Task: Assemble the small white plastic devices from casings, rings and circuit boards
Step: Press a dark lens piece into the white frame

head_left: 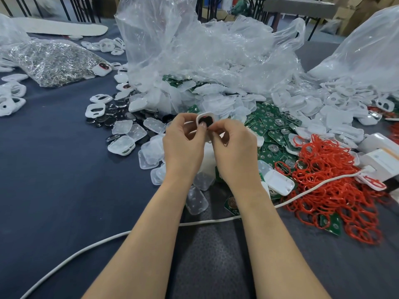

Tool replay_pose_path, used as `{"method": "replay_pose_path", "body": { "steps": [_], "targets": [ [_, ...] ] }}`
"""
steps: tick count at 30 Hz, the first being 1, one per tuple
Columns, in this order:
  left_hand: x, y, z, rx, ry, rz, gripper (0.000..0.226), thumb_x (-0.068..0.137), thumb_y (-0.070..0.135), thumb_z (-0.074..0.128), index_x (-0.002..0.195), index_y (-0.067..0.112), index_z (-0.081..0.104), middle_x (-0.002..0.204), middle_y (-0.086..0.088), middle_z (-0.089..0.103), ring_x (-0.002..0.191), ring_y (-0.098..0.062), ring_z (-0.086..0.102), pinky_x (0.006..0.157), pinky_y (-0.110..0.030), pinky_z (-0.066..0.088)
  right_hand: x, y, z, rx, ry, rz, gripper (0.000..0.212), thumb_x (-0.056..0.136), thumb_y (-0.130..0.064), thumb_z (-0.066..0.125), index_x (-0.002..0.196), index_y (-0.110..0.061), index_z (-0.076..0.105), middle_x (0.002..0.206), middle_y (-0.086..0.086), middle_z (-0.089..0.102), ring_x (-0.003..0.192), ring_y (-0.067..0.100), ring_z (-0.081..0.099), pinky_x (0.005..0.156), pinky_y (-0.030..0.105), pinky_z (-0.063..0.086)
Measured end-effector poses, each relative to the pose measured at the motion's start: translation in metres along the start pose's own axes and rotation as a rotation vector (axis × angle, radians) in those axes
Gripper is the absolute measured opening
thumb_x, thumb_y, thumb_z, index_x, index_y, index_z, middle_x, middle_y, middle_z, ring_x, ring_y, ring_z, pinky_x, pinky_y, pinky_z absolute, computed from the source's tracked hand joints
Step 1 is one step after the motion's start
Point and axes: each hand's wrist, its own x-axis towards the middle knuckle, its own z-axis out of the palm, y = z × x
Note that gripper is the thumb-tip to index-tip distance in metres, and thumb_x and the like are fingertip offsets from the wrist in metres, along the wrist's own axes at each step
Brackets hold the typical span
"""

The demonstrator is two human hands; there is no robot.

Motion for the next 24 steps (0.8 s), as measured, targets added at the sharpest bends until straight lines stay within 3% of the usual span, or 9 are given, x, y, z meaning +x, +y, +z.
{"method": "replay_pose_path", "body": {
  "steps": [3, 7, 10, 14, 19, 24],
  "targets": [
    [0.0, 0.0, 0.001, -0.007, -0.008, 0.004, 0.009, 0.092, 0.006, 0.06, 0.093, 0.015, 0.06, 0.091, -0.01, 0.072, 0.08, -0.016, 0.07, 0.076, -0.031, 0.056, 0.0, 0.001, 0.002, 0.001, 0.032, 0.024, 0.009, 0.087, -0.006, 0.063, 0.092, -0.009, 0.069, 0.092, 0.006, 0.063, 0.083, 0.018, 0.056, 0.078, 0.026, 0.044],
    [-0.001, 0.001, 0.0, -0.026, -0.022, -0.001, 0.009, 0.091, 0.006, 0.06, 0.093, 0.014, 0.061, 0.089, -0.008, 0.073, 0.077, -0.013, 0.07, 0.074, -0.029, 0.056, 0.001, 0.003, 0.002, 0.114, 0.042, 0.118, 0.009, 0.087, -0.009, 0.065, 0.092, -0.017, 0.064, 0.096, 0.005, 0.059, 0.073, 0.003, 0.048, 0.067, 0.007, 0.037],
    [0.0, 0.001, 0.0, -0.036, -0.026, -0.014, 0.007, 0.091, 0.008, 0.062, 0.095, 0.014, 0.062, 0.088, -0.008, 0.073, 0.073, -0.009, 0.067, 0.069, -0.025, 0.053, 0.003, 0.005, 0.0, 0.227, 0.011, 0.231, 0.019, 0.087, -0.016, 0.067, 0.097, -0.022, 0.051, 0.093, -0.001, 0.057, 0.072, 0.005, 0.05, 0.06, 0.008, 0.039],
    [0.001, 0.003, -0.002, -0.113, -0.073, -0.075, 0.008, 0.091, 0.006, 0.062, 0.093, 0.014, 0.062, 0.083, -0.006, 0.073, 0.072, -0.01, 0.069, 0.07, -0.025, 0.057, 0.008, 0.007, -0.009, 0.457, -0.121, 0.411, 0.017, 0.088, -0.012, 0.065, 0.096, -0.022, 0.053, 0.094, 0.002, 0.064, 0.073, 0.008, 0.056, 0.047, 0.011, 0.042],
    [0.001, 0.004, -0.003, -0.18, -0.155, -0.12, 0.012, 0.089, 0.003, 0.063, 0.093, 0.014, 0.061, 0.081, -0.004, 0.073, 0.072, -0.011, 0.069, 0.071, -0.023, 0.057, 0.01, 0.012, -0.009, 0.498, -0.149, 0.464, 0.013, 0.088, -0.008, 0.065, 0.092, -0.019, 0.058, 0.087, 0.004, 0.064, 0.069, 0.012, 0.056, 0.063, 0.029, 0.046],
    [0.0, 0.004, -0.003, -0.144, -0.192, -0.098, 0.018, 0.088, 0.0, 0.063, 0.094, 0.016, 0.059, 0.082, -0.001, 0.071, 0.074, -0.011, 0.067, 0.073, -0.024, 0.057, 0.01, 0.012, -0.011, 0.508, -0.133, 0.464, 0.01, 0.088, -0.008, 0.064, 0.095, -0.013, 0.058, 0.083, 0.005, 0.063, 0.06, 0.007, 0.053, 0.056, 0.021, 0.044]
  ]
}}
